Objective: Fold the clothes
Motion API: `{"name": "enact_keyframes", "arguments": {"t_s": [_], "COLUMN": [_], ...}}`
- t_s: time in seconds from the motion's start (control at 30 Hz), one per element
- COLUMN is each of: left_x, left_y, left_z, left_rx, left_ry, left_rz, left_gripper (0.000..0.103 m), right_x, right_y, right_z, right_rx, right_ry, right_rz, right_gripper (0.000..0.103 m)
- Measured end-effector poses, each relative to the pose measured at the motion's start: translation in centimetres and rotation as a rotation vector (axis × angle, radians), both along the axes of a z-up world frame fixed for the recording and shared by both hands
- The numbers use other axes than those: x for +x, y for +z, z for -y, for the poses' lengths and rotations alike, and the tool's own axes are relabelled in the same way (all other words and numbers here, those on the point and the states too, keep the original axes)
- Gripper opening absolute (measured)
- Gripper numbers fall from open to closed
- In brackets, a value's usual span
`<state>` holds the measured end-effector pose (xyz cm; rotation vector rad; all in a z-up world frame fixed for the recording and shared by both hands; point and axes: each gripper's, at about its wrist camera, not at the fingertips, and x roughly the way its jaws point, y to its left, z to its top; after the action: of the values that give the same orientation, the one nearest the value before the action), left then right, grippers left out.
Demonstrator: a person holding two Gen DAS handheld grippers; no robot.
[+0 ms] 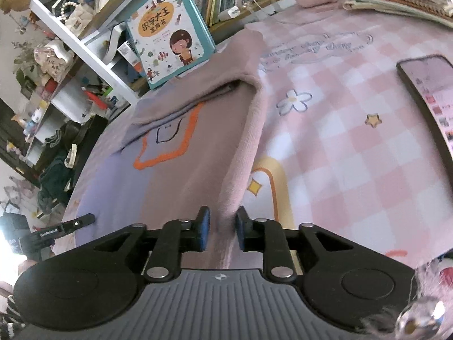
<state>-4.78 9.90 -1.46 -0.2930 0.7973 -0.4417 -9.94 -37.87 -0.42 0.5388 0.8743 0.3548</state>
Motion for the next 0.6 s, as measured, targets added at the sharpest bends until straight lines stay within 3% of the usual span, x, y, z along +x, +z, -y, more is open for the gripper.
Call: {"name": "enact_keyframes", "arguments": {"t_s": [0.13, 0.2, 0.3, 0.6], "left_x": [-0.2, -0.6, -1.6, -7.6], "left_y": [-0.2, -0.2, -0.2, 0.6], "left_z": [-0.1, -0.1, -0.3, -3.6], "left_rx": [-0.007, -0.006, -0.032, -0.199], "left_ry": [0.005, 0.011, 0.012, 0.073], "left_rz": [0.002, 0.004, -0.016, -0.063], "left_gripper": [0.005, 0.004, 0.004, 0.004], "right_x": [-0.4, -0.4, -0.6, -2.7], "right_y": [-0.5, -0.7, -0.8, -0.1], "right_z": [-0.4, -0.5, -0.4, 0.3], "right_rx": [0.029, 0.03, 0.029, 0.133], "right_ry": [0.018, 0.019, 0.015, 0.112], "right_rz": [-0.003, -0.006, -0.011, -0.034], "right_gripper": [0.021, 0.009, 0.008, 0.008]}}
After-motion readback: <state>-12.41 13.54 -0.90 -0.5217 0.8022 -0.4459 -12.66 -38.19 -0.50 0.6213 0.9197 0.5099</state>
